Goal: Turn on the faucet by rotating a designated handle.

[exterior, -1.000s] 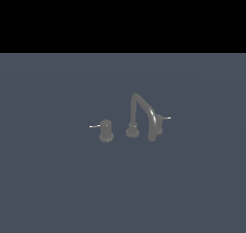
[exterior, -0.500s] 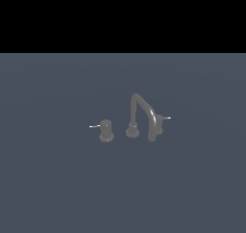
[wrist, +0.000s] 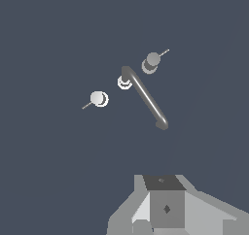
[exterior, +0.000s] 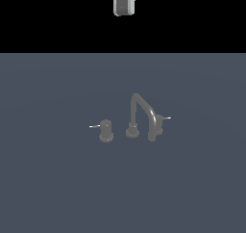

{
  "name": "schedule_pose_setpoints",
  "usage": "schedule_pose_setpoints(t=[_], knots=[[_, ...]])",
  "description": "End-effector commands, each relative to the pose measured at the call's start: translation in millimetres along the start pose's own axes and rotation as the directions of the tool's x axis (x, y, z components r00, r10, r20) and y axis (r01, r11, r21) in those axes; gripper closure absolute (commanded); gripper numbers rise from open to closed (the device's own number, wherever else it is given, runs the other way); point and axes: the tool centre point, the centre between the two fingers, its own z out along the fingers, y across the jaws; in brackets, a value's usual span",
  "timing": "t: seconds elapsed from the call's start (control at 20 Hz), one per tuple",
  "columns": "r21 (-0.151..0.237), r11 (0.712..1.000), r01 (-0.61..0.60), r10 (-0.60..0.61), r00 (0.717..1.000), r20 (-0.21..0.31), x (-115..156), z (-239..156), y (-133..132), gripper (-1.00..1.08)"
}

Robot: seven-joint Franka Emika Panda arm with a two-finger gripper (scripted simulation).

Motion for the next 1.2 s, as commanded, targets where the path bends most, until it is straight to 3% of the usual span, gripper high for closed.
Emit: schedule_pose_setpoints(t=[0.0, 0.3, 0.6, 1.15], knots=[[0.001, 0.998, -0.062, 0.062, 0.998, -0.001, 15.2, 19.2, -3.4, 1.08], [0.003, 0.980, -0.199, 0.199, 0.980, -0.002, 50.8, 61.6, -7.4, 1.08], [0.005, 0.945, -0.328, 0.328, 0.945, -0.004, 85.7, 102.5, -6.3, 1.08], [0.006, 0.836, -0.549, 0.549, 0.836, -0.007, 149.8, 177.6, 8.7, 1.08]])
